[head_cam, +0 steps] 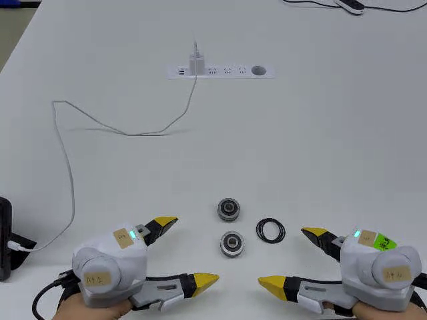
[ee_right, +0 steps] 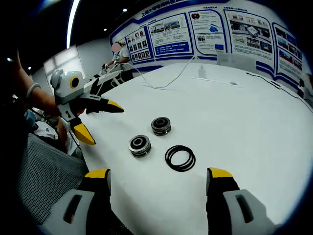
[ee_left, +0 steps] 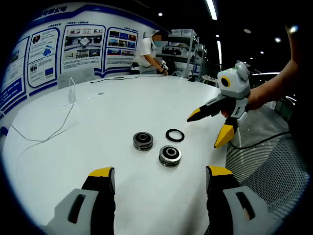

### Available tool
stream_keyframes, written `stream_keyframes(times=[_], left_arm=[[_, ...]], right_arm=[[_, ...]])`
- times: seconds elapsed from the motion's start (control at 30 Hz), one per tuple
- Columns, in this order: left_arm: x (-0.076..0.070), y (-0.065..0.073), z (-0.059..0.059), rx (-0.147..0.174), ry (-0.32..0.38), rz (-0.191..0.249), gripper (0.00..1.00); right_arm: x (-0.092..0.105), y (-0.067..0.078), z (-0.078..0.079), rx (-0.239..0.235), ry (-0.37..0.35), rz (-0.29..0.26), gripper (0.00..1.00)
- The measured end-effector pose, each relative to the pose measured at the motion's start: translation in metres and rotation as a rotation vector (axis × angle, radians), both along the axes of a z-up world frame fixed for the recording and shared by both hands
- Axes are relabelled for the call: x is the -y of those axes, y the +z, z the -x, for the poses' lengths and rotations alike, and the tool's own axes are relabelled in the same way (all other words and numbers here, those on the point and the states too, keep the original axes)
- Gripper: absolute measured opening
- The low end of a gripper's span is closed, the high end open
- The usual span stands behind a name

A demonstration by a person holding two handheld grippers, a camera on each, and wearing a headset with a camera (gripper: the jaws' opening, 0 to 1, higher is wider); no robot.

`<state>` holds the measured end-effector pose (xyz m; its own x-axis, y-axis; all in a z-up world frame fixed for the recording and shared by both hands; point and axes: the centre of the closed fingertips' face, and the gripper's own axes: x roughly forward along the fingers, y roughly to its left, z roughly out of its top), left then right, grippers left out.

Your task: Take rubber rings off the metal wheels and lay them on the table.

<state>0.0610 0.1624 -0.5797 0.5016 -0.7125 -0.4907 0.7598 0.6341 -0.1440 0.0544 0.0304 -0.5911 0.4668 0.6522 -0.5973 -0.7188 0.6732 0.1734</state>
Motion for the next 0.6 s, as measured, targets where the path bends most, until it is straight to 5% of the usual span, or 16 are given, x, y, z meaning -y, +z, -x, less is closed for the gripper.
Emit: stream_keyframes(times=[0.6], left_arm=[[-0.009, 0.003, 0.020, 0.006, 0.037, 0.010, 0.95]], right_arm=[[0.007, 0.000, 0.014, 0.063, 0.029, 0.041, 0.98]])
